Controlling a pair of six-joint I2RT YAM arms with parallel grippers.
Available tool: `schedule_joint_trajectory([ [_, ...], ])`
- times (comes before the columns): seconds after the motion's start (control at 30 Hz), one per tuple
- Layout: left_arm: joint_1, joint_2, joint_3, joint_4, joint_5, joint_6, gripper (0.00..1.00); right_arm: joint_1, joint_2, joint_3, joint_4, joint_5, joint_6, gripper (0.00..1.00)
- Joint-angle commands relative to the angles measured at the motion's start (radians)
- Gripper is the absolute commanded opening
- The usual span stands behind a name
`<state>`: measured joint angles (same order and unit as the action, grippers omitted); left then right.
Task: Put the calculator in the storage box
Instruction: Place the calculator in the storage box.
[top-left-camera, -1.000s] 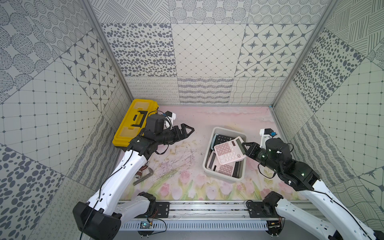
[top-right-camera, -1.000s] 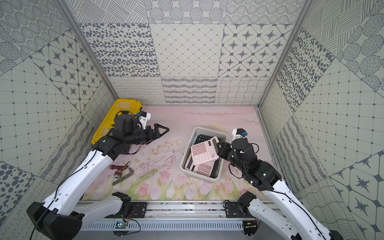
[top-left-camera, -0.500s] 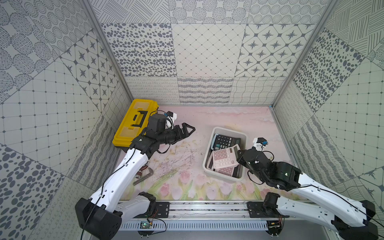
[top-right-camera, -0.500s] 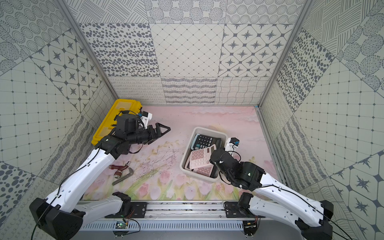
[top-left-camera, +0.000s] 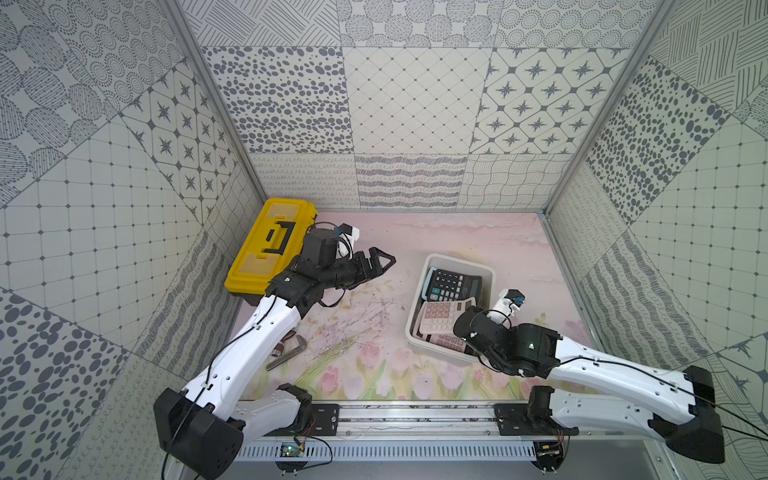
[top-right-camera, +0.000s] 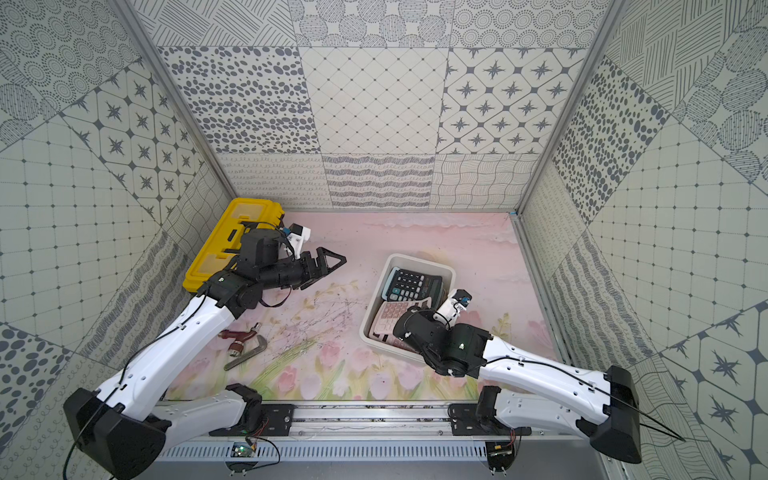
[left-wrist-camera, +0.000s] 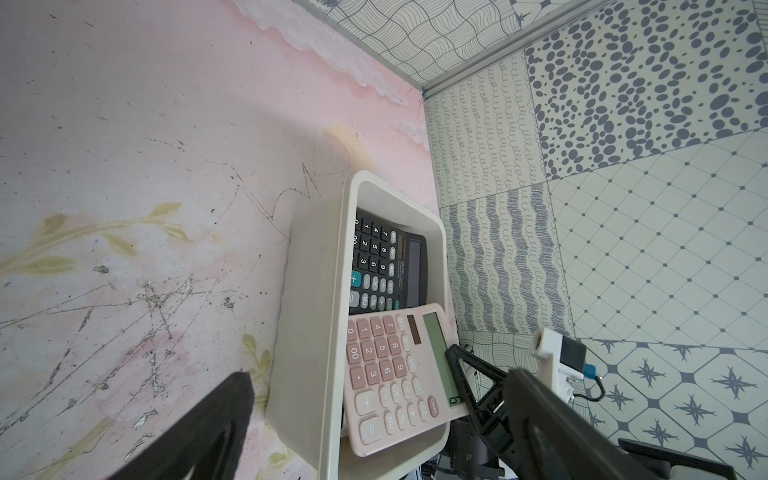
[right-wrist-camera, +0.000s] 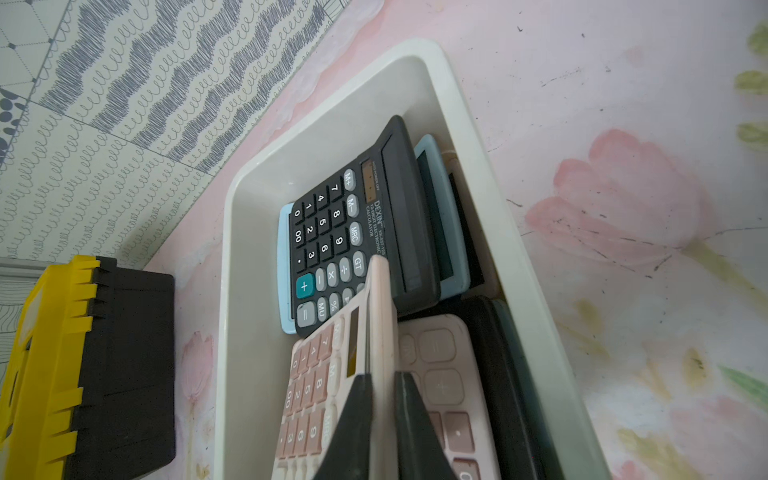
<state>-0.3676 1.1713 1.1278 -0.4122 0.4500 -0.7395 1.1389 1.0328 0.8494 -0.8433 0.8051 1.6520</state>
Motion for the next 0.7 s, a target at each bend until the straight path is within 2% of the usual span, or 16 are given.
schedule_joint_trajectory([
  [0.0,-0.008,0.002,0.003,0.061,0.009,0.002,1.00,0.011,0.017,0.011,-0.008,0.069,0.115,0.00],
  [0.3,-0.008,0.025,0.020,0.068,0.014,0.009,1.00,0.024,0.030,0.015,-0.023,0.111,0.139,0.00],
  [0.43,-0.010,0.043,0.029,0.070,0.026,0.007,1.00,0.024,0.037,0.034,-0.023,0.088,0.103,0.22],
  [0.67,-0.012,0.059,0.038,0.067,0.031,0.009,1.00,0.027,0.021,0.066,-0.050,0.050,0.072,0.35],
])
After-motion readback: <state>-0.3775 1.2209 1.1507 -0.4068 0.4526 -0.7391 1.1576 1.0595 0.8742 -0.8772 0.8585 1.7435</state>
